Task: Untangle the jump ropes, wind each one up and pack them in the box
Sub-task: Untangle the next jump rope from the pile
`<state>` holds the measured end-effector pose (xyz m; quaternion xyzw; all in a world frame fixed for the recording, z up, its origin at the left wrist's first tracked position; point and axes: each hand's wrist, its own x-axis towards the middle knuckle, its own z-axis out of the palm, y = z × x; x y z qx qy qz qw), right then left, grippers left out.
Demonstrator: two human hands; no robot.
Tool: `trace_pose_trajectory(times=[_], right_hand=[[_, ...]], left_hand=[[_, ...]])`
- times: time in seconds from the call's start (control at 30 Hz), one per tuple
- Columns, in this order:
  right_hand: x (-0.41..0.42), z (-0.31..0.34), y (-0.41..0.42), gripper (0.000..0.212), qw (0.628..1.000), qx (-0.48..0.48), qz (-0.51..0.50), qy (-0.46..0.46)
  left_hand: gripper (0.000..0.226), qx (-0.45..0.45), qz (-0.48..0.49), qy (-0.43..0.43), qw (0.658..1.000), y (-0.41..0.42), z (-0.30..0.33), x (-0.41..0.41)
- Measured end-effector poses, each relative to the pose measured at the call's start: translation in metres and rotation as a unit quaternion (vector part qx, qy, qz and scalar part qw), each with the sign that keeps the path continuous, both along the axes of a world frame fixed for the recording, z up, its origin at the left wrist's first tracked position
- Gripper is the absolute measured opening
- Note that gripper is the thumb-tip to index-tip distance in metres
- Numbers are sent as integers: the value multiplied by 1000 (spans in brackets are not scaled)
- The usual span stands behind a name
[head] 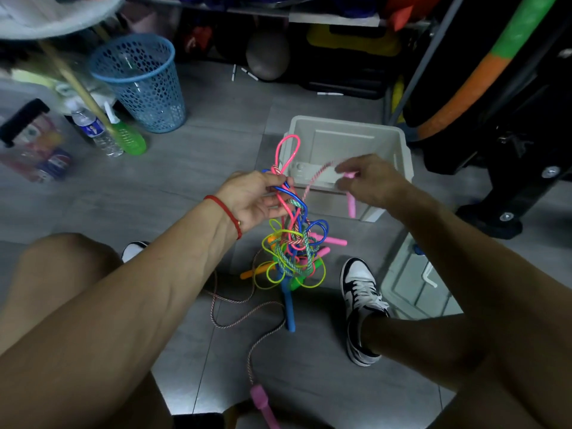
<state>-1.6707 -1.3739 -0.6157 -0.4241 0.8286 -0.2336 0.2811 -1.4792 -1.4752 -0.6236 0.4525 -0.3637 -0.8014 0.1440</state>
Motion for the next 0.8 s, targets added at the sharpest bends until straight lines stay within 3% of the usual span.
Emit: trace_pose_trajectory(times=[0.1, 0.13, 0.2, 0.3, 0.43, 0.53, 0.6, 0.67, 0.73, 0.8], right_hand=[[19, -17, 6, 18, 980, 81, 157, -92], [28, -25, 7, 22, 974, 90, 186, -88], [44, -38, 10, 51, 973, 77, 216, -7], [52, -55, 16, 63, 978, 15, 206, 32], [39, -61, 17, 30, 983, -15, 168, -71], [34, -68, 15, 27, 980, -39, 127, -149], [34, -71, 13, 26, 984, -55, 125, -118], [33, -68, 13, 21, 987, -55, 148, -29], [34, -64, 13, 50, 985, -44, 169, 5], [39, -62, 12, 66, 987, -63, 149, -18]], left_hand=[[8, 18, 10, 18, 1000, 0, 2, -1], [9, 25, 12, 23, 999, 0, 3, -1], [11, 39, 17, 30, 999, 0, 4, -1], [14, 48, 28, 44, 997, 1, 5, -1], [12, 20, 47, 85, 995, -4, 5, -1], [16, -24, 34, 95, 995, -7, 5, -2], [17, -31, 27, 99, 994, -6, 7, -4], [16, -26, 28, 109, 993, -5, 11, -6], [15, -16, 27, 125, 992, -2, 13, -8], [15, -6, 25, 137, 990, 1, 16, -9]])
